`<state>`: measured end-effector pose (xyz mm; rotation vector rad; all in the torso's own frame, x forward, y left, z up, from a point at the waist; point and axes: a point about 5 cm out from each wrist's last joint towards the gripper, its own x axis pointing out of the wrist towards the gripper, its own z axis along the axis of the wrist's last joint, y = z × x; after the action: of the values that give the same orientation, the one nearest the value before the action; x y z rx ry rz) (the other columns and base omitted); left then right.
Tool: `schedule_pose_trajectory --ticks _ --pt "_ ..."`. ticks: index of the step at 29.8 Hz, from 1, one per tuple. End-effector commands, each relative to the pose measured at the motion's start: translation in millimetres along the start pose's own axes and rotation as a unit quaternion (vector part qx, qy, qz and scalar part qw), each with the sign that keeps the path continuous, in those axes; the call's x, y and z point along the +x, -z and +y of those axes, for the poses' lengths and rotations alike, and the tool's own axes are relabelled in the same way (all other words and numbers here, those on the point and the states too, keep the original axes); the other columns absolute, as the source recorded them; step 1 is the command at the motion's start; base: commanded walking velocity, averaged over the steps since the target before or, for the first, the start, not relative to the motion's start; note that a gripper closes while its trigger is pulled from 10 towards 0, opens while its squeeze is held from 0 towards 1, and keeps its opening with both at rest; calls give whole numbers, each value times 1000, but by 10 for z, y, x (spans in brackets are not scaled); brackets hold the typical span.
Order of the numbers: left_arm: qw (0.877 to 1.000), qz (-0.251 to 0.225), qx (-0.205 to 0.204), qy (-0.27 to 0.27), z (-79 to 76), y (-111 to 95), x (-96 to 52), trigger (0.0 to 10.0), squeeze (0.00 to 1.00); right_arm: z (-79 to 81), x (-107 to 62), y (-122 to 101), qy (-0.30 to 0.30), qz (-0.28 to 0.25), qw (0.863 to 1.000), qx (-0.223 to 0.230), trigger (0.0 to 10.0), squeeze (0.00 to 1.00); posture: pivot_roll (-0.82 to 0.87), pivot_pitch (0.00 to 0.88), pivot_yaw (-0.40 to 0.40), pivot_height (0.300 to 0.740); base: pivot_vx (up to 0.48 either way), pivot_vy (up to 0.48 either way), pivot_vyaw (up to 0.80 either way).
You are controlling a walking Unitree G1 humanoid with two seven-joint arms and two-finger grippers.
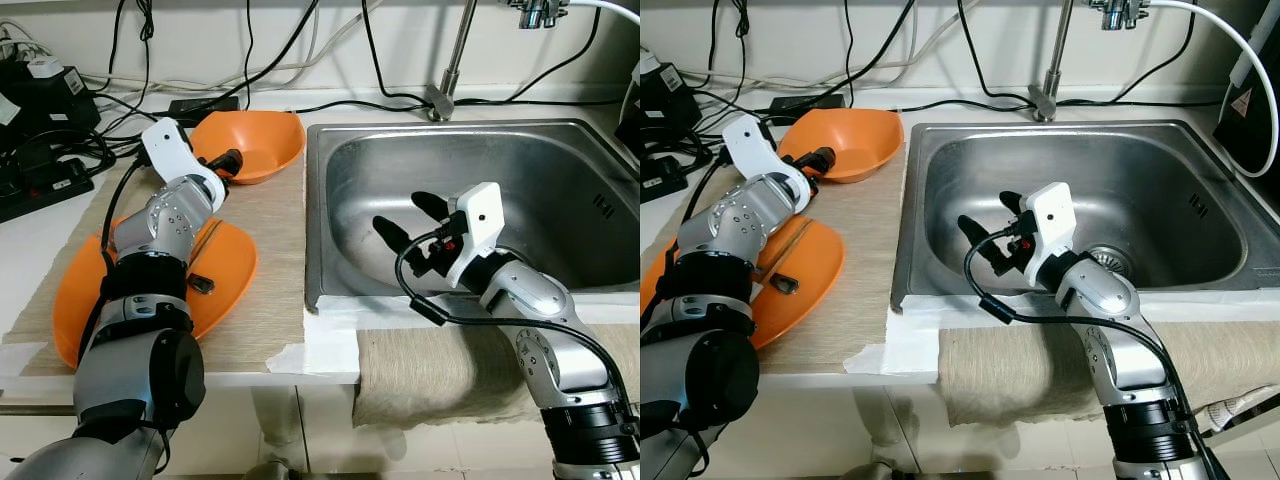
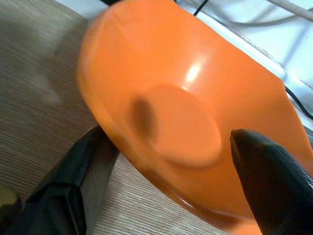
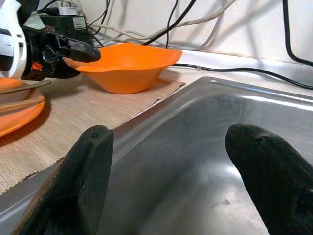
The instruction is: Kitchen organization
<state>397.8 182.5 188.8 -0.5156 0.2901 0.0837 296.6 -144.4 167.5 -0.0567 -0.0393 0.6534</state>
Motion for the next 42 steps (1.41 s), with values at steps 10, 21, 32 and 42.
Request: schedule_pose_trajectory --ticks 10,21,32,42 --pt "999 22 26 -2 -43 53 34 10000 0 33 13 -31 -1 -6 1000 -4 10000 0 -10 0 60 740 0 0 0" --pt "999 23 31 3 -23 87 45 0 0 40 9 -30 -3 -6 1000 -4 10000 0 -10 0 58 740 0 0 0" --pt "999 1 33 13 -21 50 55 0 0 54 6 -8 -2 -3 1000 0 10000 0 -13 0 60 740 0 0 0" --pt "999 -23 26 28 -52 -39 40 0 0 60 -2 17 0 1 1000 3 10000 0 -12 0 62 740 0 0 0"
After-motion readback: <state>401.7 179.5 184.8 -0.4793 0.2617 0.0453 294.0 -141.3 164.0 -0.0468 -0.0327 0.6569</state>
